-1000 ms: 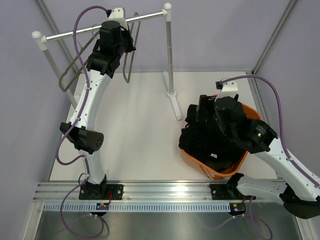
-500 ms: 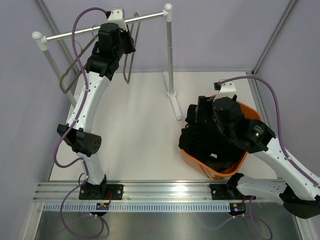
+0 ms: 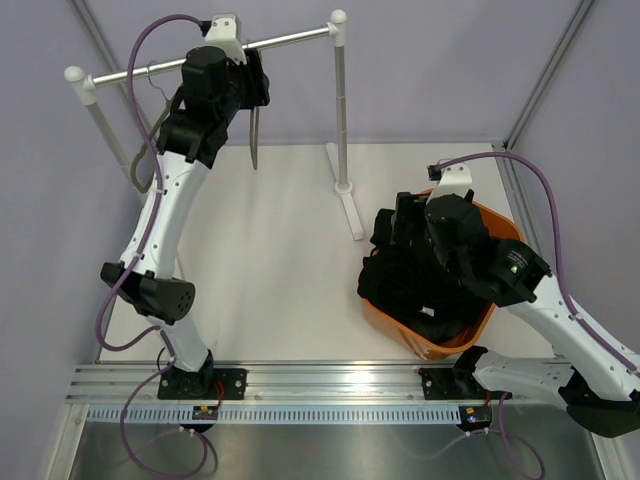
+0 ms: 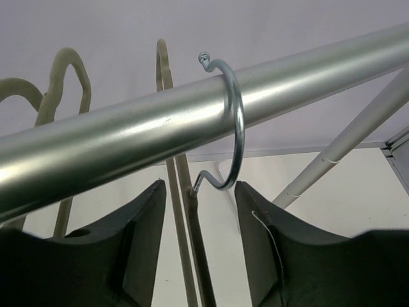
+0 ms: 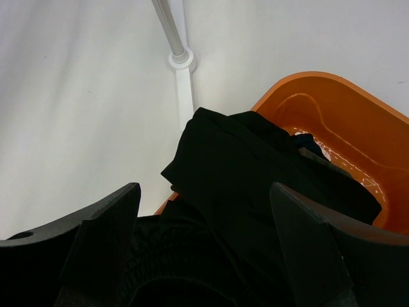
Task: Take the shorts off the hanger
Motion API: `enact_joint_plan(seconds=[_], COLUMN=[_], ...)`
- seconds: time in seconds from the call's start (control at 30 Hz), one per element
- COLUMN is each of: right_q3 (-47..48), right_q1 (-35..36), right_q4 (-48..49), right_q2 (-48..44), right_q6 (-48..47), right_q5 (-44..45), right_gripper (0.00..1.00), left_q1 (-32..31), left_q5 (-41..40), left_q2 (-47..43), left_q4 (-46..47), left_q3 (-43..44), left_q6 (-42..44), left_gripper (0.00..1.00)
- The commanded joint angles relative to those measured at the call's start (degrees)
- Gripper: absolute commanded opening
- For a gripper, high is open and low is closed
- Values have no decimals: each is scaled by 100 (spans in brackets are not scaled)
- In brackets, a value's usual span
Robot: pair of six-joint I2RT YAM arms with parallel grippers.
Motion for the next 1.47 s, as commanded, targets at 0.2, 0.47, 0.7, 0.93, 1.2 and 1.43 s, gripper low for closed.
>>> enact_joint_plan(seconds=[0.2, 0.47, 0.7, 0.93, 1.2, 1.43], right_q3=[-44, -246, -589, -721, -870, -1353], right_q1=[-53, -53, -53, -53, -44, -44], right_q4=[-61, -8, 141, 150, 273, 897], right_q2=[-157, -385, -780, -1333, -1423, -1607], right_q6=[69, 174, 254, 201, 139, 131], right_q5=[11, -77, -253, -393, -569, -640], right_gripper=[91, 93, 94, 98, 100, 99], left_q1=[-171, -803, -2156, -2878, -2975, -2975], left_q5=[-275, -363, -969, -997, -960, -1066], left_q2=[-1107, -2119, -2875, -4474, -5337, -5951], left_q4=[264, 134, -806, -886, -1456, -1317], left_q3=[-579, -1125, -1430, -3373, -4534, -5290], left_q6=[213, 345, 363, -59, -192, 98], left_gripper=[64, 77, 99, 99, 99, 99])
